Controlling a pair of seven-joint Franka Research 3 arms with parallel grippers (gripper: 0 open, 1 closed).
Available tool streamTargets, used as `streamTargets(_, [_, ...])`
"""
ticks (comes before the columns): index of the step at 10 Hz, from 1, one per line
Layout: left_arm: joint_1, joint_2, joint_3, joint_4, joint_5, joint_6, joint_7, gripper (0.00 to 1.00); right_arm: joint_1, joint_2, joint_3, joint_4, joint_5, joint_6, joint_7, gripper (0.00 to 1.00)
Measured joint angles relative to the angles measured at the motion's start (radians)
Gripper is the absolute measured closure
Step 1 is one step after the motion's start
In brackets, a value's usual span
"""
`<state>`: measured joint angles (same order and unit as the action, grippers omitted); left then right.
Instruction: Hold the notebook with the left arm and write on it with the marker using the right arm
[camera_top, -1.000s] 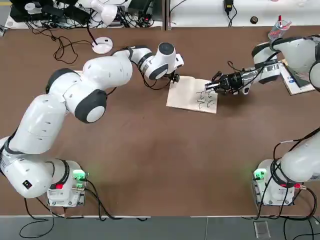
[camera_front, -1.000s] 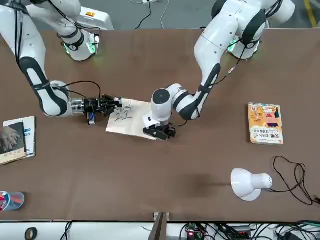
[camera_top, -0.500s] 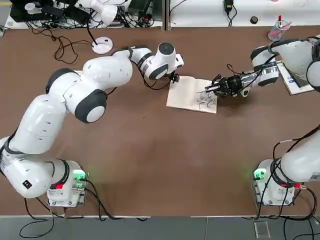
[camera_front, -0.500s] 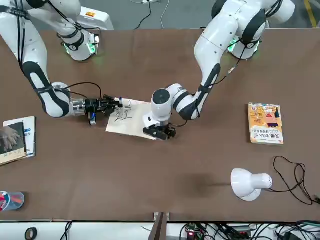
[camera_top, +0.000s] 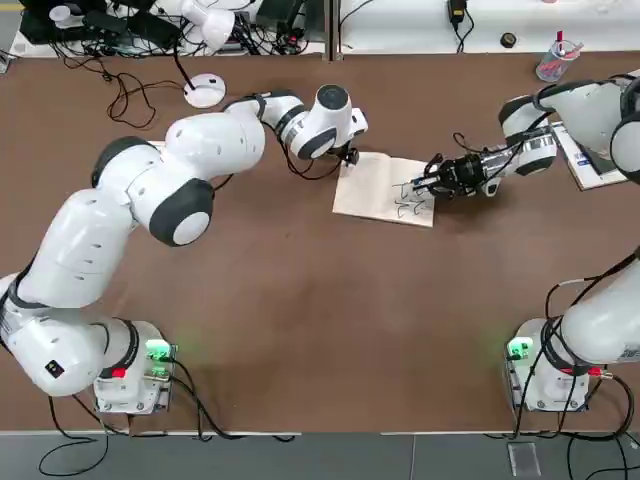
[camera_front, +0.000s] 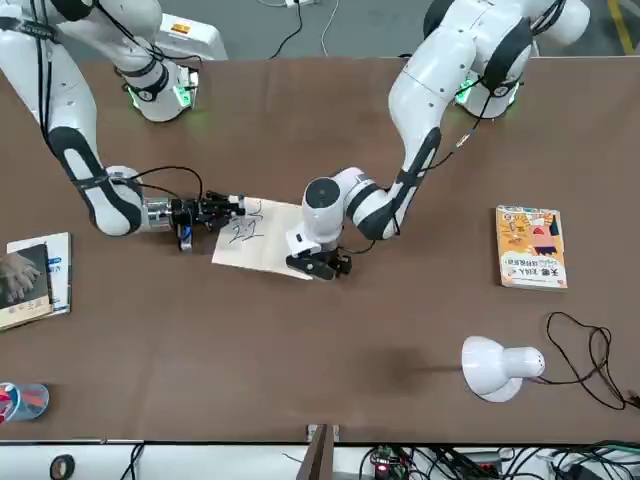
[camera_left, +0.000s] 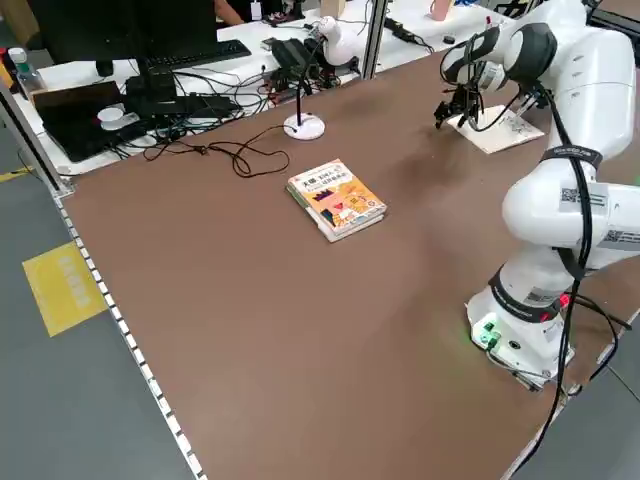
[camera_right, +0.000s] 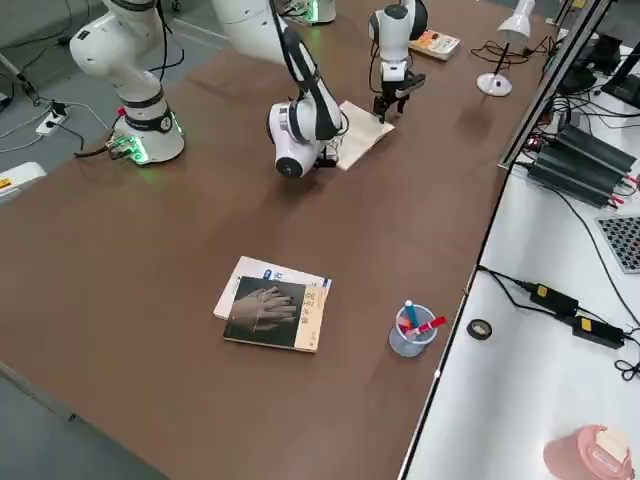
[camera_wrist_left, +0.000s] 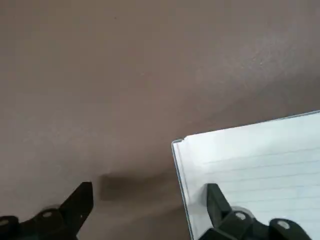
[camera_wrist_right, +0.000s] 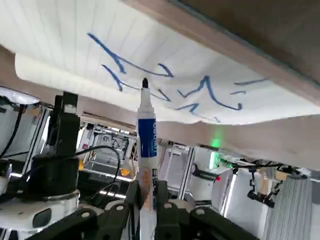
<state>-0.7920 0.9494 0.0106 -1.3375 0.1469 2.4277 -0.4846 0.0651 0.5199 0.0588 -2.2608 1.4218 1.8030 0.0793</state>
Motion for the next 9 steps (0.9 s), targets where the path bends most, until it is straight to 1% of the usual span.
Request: streamTargets(9, [0.000, 0.000, 0.000, 0.000, 0.000, 0.000, 0.000, 0.00, -0.002, 0.004, 0.000, 0.000, -0.011, -0.001, -0.032, 0.82])
